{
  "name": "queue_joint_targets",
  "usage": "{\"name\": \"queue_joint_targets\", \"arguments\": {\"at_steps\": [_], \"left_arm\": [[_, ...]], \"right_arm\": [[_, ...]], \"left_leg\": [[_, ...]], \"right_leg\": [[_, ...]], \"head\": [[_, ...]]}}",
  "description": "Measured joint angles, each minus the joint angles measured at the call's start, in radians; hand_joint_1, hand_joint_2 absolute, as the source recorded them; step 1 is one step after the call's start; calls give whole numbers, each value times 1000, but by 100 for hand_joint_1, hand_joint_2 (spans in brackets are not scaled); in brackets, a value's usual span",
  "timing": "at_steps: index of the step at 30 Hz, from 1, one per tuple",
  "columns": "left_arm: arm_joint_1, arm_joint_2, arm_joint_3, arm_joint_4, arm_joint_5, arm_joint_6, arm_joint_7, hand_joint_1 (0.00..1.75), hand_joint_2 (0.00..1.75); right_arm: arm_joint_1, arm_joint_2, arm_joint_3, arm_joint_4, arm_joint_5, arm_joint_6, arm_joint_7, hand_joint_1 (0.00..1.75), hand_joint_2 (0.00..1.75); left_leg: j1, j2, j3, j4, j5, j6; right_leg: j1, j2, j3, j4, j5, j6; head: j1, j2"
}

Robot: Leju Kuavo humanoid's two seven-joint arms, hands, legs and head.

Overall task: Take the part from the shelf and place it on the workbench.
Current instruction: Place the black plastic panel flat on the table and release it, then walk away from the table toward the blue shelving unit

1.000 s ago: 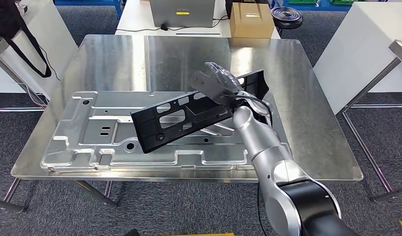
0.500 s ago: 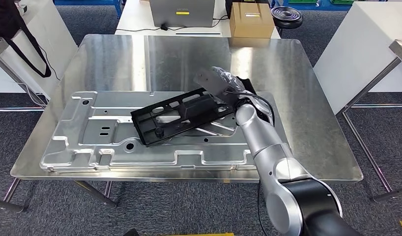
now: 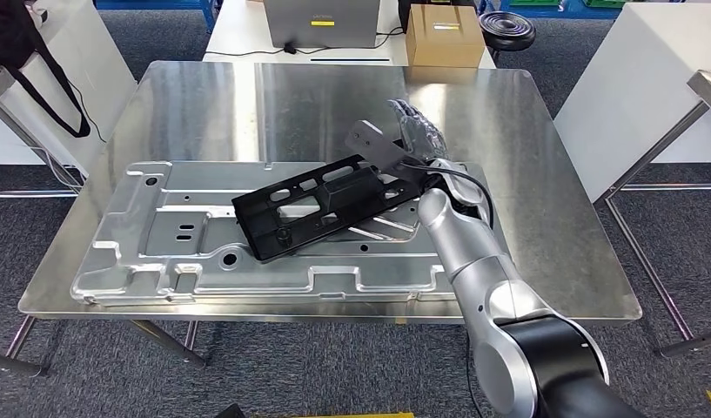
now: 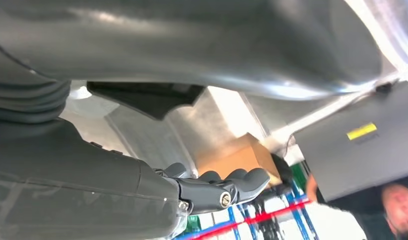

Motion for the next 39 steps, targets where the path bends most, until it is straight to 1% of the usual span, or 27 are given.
{"name": "queue_joint_targets", "arguments": {"at_steps": [4,9,11,13,16,21,23,24,25,26,27,29,30,31,32,33,34,35,36,37,38,39], "left_arm": [[2,0,2,0,10,4,23,0,0],[4,0,8,0,14,21,30,0,0],[4,0,12,0,14,24,31,0,0],[4,0,15,0,14,26,32,0,0],[4,0,17,0,12,28,33,0,0],[4,0,17,0,9,30,33,0,0],[4,1,17,0,8,31,33,0,0],[4,1,17,0,8,31,33,0,0],[3,1,17,0,8,31,33,0,0],[3,1,17,0,8,31,33,0,0],[3,0,17,0,8,31,33,0,0],[2,1,18,0,7,32,34,0,0],[3,1,18,0,6,32,34,0,0],[3,1,18,0,6,32,34,0,0],[3,1,18,0,5,32,35,0,0],[3,1,19,0,5,32,35,0,0],[2,1,19,0,5,32,36,0,0],[2,1,19,0,5,32,36,0,0],[2,1,19,0,4,32,36,0,0],[2,1,19,-1,4,32,37,0,0],[2,1,19,-1,4,32,37,0,0],[2,1,19,0,3,32,37,0,0]], "right_arm": [[13,1,4,-19,14,-116,-60,0,0],[36,12,23,-69,50,-270,-139,0,0],[45,20,34,-93,64,-307,-158,0,0],[51,28,45,-111,73,-315,-169,0,0],[55,39,61,-130,78,-302,-177,0,0],[62,53,76,-156,74,-279,-188,0,0],[65,59,79,-165,71,-275,-192,0,0],[66,61,82,-169,69,-275,-193,0,0],[67,63,84,-173,68,-273,-195,0,0],[68,64,86,-177,68,-271,-196,0,0],[69,64,87,-179,67,-269,-197,0,0],[74,63,88,-181,64,-265,-199,0,0],[78,62,88,-181,62,-263,-200,0,0],[83,62,88,-181,60,-262,-201,0,0],[86,61,89,-182,59,-261,-202,0,0],[88,61,90,-183,58,-260,-203,0,0],[88,61,90,-185,58,-259,-204,0,0],[87,62,91,-187,57,-259,-206,0,0],[86,62,92,-190,56,-258,-206,0,0],[86,63,92,-192,55,-256,-207,0,0],[87,64,93,-193,54,-254,-208,0,0],[88,65,93,-195,52,-252,-208,0,0]], "left_leg": [[0,0,0,0,0,0],[0,0,0,0,0,0],[0,0,0,0,0,0],[-2,0,0,1,0,0],[-6,0,0,1,0,0],[-12,0,-1,2,-1,2],[-15,-1,-2,3,1,5],[-12,-1,-2,0,4,9],[-8,-1,-2,-3,8,14],[-4,0,-2,-7,12,20],[0,0,-3,-10,16,24],[3,-1,-9,-10,22,27],[4,-3,-12,-10,24,26],[6,-4,-16,-10,27,23],[9,-6,-20,-9,31,19],[13,-8,-24,-9,35,13],[17,-10,-28,-8,38,7],[19,-12,-32,-7,43,0],[19,-15,-37,-7,49,-9],[18,-17,-40,-8,56,-17],[18,-18,-42,-12,64,-26],[18,-19,-43,-17,73,-36]], "right_leg": [[0,0,0,0,0,0],[0,0,0,0,0,0],[0,0,0,0,0,0],[0,0,0,0,0,0],[-1,0,0,-1,1,1],[-7,0,0,-1,2,4],[-9,0,1,-2,5,7],[-10,0,0,-2,4,9],[-10,4,-2,3,-4,12],[-10,9,-8,22,-23,14],[-10,15,-22,59,-54,15],[-12,25,-66,180,-127,18],[-13,27,-86,235,-149,20],[-15,27,-93,264,-153,21],[-18,28,-84,255,-137,23],[-22,28,-57,210,-108,26],[-26,30,-20,144,-77,29],[-28,35,16,79,-55,32],[-29,41,40,33,-42,32],[-27,46,50,10,-38,30],[-23,50,48,6,-38,25],[-22,50,41,7,-33,15]], "head": [[0,0],[0,0],[0,0],[0,0],[0,0],[0,0],[0,0],[0,0],[0,0],[2,0],[5,0],[12,0],[15,0],[16,0],[18,0],[19,0],[21,0],[26,0],[29,0],[31,0],[31,0],[28,0]]}}
